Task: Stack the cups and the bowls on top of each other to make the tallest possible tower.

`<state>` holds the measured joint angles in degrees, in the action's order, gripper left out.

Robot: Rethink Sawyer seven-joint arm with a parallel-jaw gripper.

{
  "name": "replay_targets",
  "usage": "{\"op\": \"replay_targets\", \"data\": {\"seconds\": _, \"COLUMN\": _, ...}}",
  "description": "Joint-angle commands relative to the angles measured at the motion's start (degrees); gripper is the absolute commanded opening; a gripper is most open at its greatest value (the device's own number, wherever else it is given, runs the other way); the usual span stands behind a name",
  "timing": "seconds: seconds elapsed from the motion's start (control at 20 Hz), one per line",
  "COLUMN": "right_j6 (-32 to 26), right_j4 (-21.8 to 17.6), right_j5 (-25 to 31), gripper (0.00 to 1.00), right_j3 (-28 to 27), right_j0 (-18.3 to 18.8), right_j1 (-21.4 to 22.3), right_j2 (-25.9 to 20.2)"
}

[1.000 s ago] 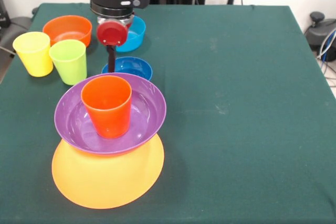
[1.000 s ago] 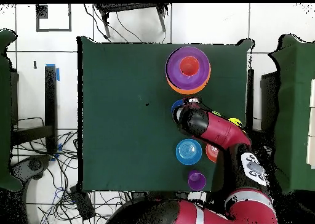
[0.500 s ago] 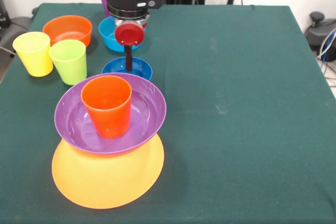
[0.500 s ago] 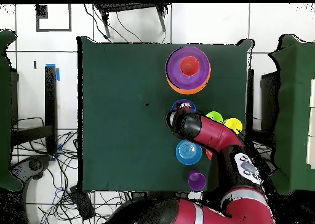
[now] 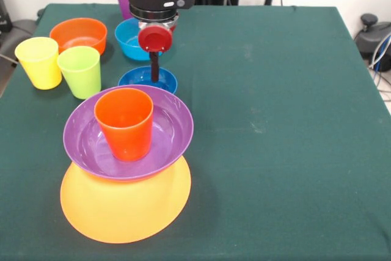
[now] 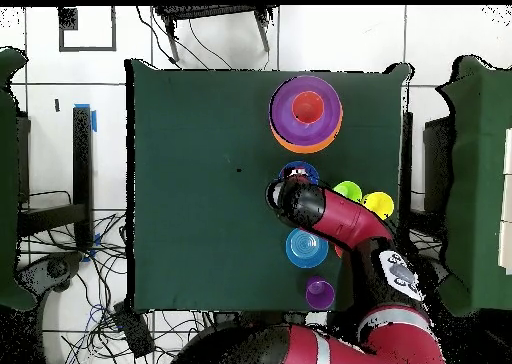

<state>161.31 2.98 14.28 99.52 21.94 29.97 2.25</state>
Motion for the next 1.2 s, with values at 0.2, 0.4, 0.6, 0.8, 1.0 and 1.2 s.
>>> {"op": "replay_targets", "data": {"seconds": 0.2, "right_j6": 2.00, "right_j4": 1.43, "right_j5": 1.08, "gripper": 1.00, "right_j3": 3.11, "right_j0": 0.77, "right_j1": -4.21, "right_j2": -7.68}}
{"op": "replay_targets", "data": {"seconds": 0.4, "right_j6": 2.19, "right_j4": 1.33, "right_j5": 0.26, "gripper": 1.00, "right_j3": 3.83, "right_j0": 1.26, "right_j1": -5.20, "right_j2": -8.30}}
{"op": "replay_targets", "data": {"seconds": 0.6, "right_j6": 2.51, "right_j4": 1.41, "right_j5": 0.12, "gripper": 1.00, "right_j3": 4.17, "right_j0": 1.31, "right_j1": -6.11, "right_j2": -8.37}}
{"op": "replay_targets", "data": {"seconds": 0.8, "right_j6": 2.35, "right_j4": 1.23, "right_j5": -0.24, "gripper": 1.00, "right_j3": 3.67, "right_j0": 1.55, "right_j1": -7.12, "right_j2": -8.39}}
{"op": "replay_targets", "data": {"seconds": 1.0, "right_j6": 2.77, "right_j4": 0.61, "right_j5": -3.41, "gripper": 1.00, "right_j3": 2.28, "right_j0": 1.26, "right_j1": -9.03, "right_j2": -7.99}}
{"op": "replay_targets", "data": {"seconds": 1.2, "right_j6": 2.60, "right_j4": -1.91, "right_j5": -10.79, "gripper": 0.00, "right_j3": 0.65, "right_j0": 0.33, "right_j1": -10.25, "right_j2": -6.59}}
